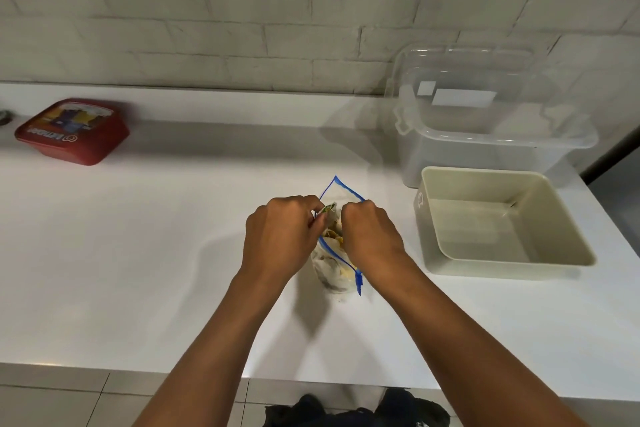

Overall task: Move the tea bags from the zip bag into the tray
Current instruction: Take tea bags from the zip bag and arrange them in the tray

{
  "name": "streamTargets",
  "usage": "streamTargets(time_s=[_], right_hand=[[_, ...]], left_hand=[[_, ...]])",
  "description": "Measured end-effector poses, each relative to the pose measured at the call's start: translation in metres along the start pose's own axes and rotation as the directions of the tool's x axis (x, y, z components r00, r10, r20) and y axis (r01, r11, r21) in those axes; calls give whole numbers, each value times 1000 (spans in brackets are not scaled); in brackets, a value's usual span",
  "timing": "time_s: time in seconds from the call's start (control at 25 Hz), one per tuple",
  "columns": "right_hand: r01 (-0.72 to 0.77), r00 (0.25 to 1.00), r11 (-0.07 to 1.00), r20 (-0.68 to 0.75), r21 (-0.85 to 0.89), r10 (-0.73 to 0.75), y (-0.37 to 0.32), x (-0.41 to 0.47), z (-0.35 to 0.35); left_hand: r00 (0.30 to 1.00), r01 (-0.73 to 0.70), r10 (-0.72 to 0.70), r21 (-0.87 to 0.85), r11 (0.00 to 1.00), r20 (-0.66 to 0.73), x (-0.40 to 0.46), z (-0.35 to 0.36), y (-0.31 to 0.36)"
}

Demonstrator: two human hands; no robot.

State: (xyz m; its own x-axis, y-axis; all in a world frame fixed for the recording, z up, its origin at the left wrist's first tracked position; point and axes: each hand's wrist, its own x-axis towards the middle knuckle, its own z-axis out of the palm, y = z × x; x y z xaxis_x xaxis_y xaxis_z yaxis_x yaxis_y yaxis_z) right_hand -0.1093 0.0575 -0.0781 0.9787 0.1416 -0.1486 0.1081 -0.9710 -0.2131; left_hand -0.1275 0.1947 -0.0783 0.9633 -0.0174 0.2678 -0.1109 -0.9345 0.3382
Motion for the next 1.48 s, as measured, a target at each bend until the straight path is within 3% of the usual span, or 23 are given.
streamTargets(time_s=[0.24,0.48,0.64,0.96,1.08,1.24,1.48], right_hand=[[-35,998,999,-61,21,36,-1,6,-2],[-5,985,974,-166,226,44,28,1,-40],[40,990,909,-142,414,21,62,-2,-79],[97,990,893,-131,439,-43,148,-3,-120],[102,992,860,-116,500,-51,187,0,-127],[118,979,893,-204,435,-30,238,12,-114],[95,992,915,-119,392,-52,286,49,-47]], left_hand=[[1000,24,-24,-1,1000,8,-2,6,-5],[994,102,-106,-242,965,-2,12,-8,-1],[999,46,-37,-367,929,33,27,-15,15],[988,36,62,-586,810,145,61,-14,95],[973,4,130,-576,817,191,74,1,129],[949,-28,190,-533,845,252,92,36,163],[927,-84,161,-230,969,339,116,114,187]])
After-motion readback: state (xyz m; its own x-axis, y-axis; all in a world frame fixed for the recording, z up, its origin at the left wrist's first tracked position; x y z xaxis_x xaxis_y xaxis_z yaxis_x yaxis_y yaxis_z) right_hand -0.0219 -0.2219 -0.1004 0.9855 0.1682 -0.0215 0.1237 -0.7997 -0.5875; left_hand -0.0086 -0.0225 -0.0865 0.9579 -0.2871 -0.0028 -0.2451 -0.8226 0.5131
